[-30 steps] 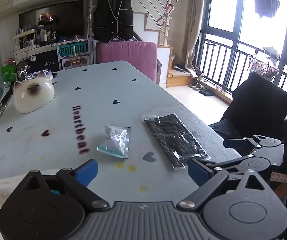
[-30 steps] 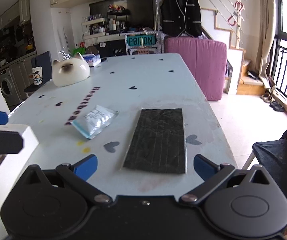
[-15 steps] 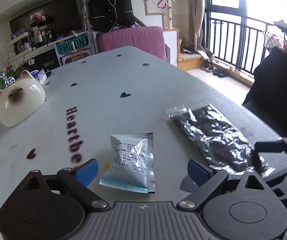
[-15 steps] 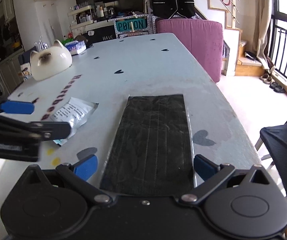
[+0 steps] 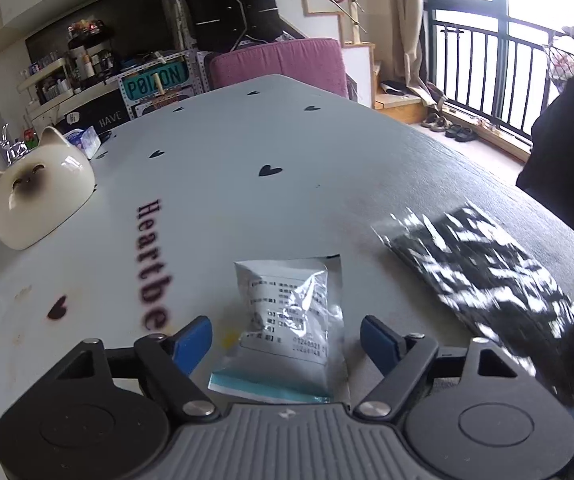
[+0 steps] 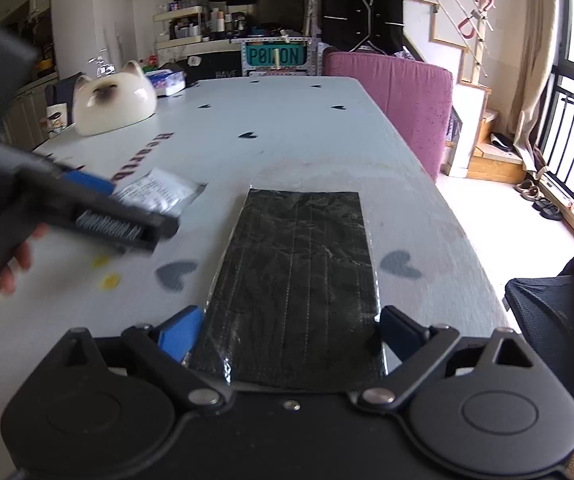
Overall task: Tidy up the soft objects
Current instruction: 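Grasp the white medicine packet with the left tool while the right tool grasps the black sheet bag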
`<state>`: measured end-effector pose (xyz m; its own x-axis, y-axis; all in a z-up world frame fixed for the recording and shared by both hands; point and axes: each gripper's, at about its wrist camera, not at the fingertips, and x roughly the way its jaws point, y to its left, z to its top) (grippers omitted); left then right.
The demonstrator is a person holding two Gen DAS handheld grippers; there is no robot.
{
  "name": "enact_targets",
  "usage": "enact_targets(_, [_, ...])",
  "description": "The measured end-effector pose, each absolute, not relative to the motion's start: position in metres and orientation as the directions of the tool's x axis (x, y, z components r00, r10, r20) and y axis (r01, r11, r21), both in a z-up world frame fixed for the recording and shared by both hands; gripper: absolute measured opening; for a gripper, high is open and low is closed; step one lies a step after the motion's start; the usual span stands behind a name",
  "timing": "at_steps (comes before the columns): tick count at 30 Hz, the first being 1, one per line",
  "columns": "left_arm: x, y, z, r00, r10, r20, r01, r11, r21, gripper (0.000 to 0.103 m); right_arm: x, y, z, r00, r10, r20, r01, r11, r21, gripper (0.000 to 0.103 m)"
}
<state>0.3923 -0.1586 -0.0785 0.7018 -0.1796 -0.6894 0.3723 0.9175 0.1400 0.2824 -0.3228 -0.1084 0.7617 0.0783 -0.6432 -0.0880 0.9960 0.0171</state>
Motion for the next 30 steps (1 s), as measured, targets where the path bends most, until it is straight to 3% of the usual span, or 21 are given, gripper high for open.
enact_targets(6, [0.391, -0.159, -0.077, 0.679, -0.221, -0.7, 0.366, 0.929, 0.062, 0.056, 0.236, -0.319, -0.106, 0.746, 0.119, -0.655, -0.144, 0.99, 0.015, 0.096])
enact_targets(8, [0.393, -0.155, -0.077, 0.662, -0.228, -0.714, 0.327, 0.945, 0.002, 0.054, 0.218, -0.318, -0.105, 0.743, 0.131, -0.656, -0.159, 0.987, 0.017, 0.096])
enact_targets(17, [0.366, -0.149, -0.076, 0.659, -0.248, -0.71, 0.328, 0.944, -0.025, 0.047, 0.147, -0.317, -0.099, 0.716, 0.191, -0.672, -0.229, 0.973, 0.032, 0.097])
enact_targets(30, [0.293, -0.141, -0.073, 0.585, -0.341, -0.736, 0.51, 0.86, 0.008, 0.046, 0.164, -0.328, -0.075, 0.75, 0.203, -0.629, -0.187, 0.978, 0.093, 0.103])
